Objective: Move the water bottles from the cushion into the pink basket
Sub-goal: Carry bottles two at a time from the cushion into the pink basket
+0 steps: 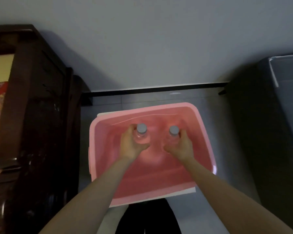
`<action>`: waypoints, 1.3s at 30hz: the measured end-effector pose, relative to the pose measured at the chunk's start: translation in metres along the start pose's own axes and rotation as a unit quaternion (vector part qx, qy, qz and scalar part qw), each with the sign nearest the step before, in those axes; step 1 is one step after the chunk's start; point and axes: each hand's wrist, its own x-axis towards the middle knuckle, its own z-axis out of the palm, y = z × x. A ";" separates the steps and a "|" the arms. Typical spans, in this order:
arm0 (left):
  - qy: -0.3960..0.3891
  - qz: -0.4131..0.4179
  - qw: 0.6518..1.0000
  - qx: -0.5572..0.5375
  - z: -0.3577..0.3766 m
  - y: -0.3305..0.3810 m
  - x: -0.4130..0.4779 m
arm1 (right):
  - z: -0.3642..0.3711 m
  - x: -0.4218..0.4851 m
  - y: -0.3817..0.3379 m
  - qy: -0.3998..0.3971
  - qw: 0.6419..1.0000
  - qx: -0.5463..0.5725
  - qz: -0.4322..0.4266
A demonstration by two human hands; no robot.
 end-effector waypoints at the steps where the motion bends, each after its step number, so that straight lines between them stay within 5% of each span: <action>1: 0.003 0.001 1.000 0.008 0.006 -0.006 0.006 | 0.007 0.008 0.006 0.003 1.000 -0.002 0.005; 10: -0.011 0.097 0.994 0.055 0.039 -0.038 0.043 | 0.031 0.046 0.028 0.007 1.000 0.024 -0.005; 16: -0.031 0.089 0.993 0.075 0.040 -0.034 0.040 | 0.016 0.039 0.014 -0.003 0.998 -0.051 -0.040; 22: -0.048 0.171 0.969 0.174 0.018 -0.017 0.037 | -0.012 0.029 -0.020 -0.016 0.925 -0.307 -0.226; 29: -0.080 0.202 0.960 0.177 0.008 -0.002 0.045 | -0.022 0.044 -0.030 -0.067 0.909 -0.321 -0.257; 39: -0.076 0.224 0.956 0.173 0.047 0.027 0.047 | -0.032 0.063 -0.032 0.001 0.892 -0.341 -0.297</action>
